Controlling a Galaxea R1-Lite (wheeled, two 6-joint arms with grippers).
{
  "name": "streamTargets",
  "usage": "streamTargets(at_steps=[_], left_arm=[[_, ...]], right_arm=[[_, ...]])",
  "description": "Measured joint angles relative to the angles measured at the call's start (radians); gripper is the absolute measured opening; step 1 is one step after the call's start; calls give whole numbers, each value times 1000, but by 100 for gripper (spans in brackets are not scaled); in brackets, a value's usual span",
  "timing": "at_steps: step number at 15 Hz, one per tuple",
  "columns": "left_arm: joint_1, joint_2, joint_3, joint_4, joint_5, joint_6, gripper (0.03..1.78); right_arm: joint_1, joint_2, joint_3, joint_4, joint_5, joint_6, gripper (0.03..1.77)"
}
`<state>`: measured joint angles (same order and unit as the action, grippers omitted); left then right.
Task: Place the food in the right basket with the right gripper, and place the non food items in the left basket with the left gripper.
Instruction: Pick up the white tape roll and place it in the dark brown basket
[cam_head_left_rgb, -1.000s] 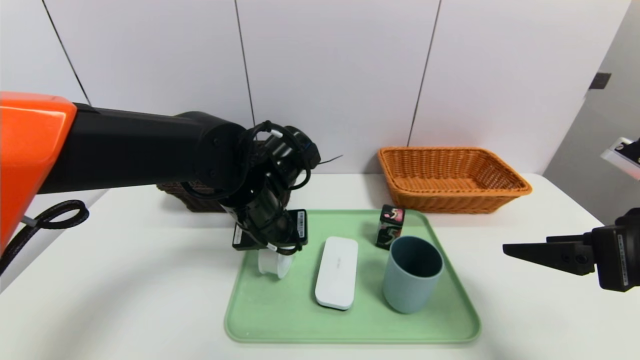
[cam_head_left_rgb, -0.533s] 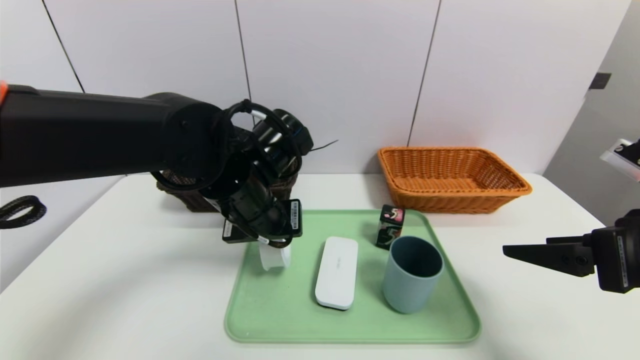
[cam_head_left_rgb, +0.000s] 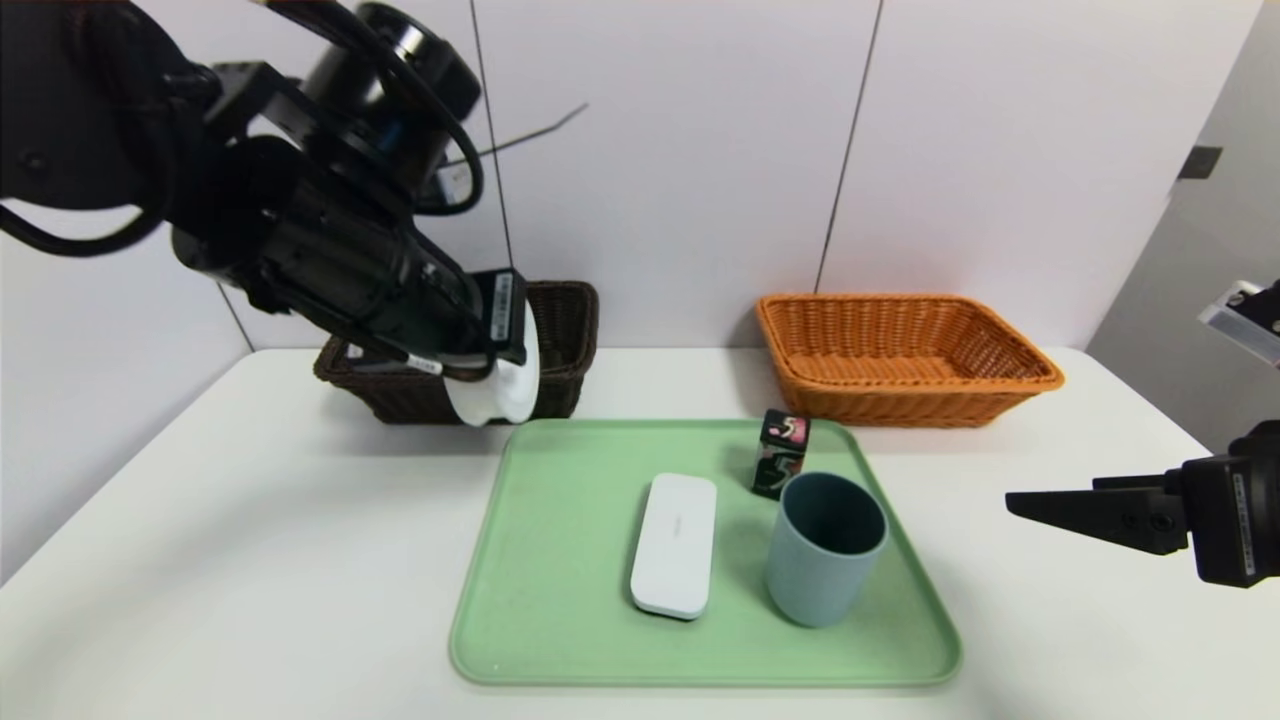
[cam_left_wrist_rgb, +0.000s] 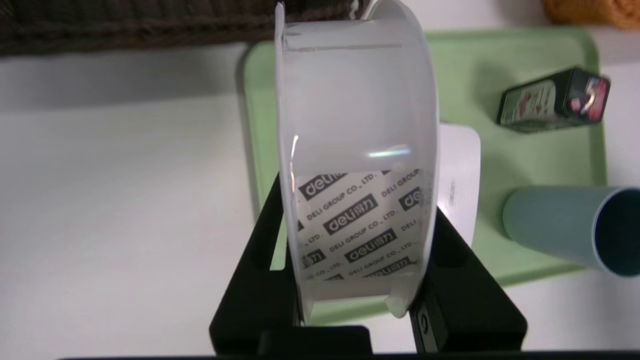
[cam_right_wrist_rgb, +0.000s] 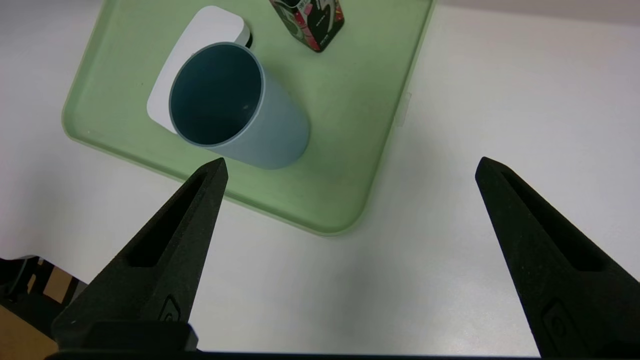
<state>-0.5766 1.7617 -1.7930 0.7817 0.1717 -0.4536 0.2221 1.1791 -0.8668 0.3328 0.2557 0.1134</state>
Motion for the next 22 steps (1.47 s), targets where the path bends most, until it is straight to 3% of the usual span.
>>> streamTargets(at_steps=[4, 7, 11, 17, 22], left_arm=[[186, 71, -159, -37, 0, 221, 58], [293, 167, -182, -185, 0, 359, 58], [403, 294, -186, -285, -5, 381, 58], [474, 404, -187, -295, -11, 372, 58], [480, 429, -188, -316, -17, 363, 110]], right_arm=[[0, -1, -1, 0, 0, 0, 171], [1, -6, -1, 1, 1, -1, 171], [1, -19, 16, 1, 2, 1, 171], [1, -41, 51, 1, 1, 3, 171], [0, -53, 52, 1, 2, 3, 171]])
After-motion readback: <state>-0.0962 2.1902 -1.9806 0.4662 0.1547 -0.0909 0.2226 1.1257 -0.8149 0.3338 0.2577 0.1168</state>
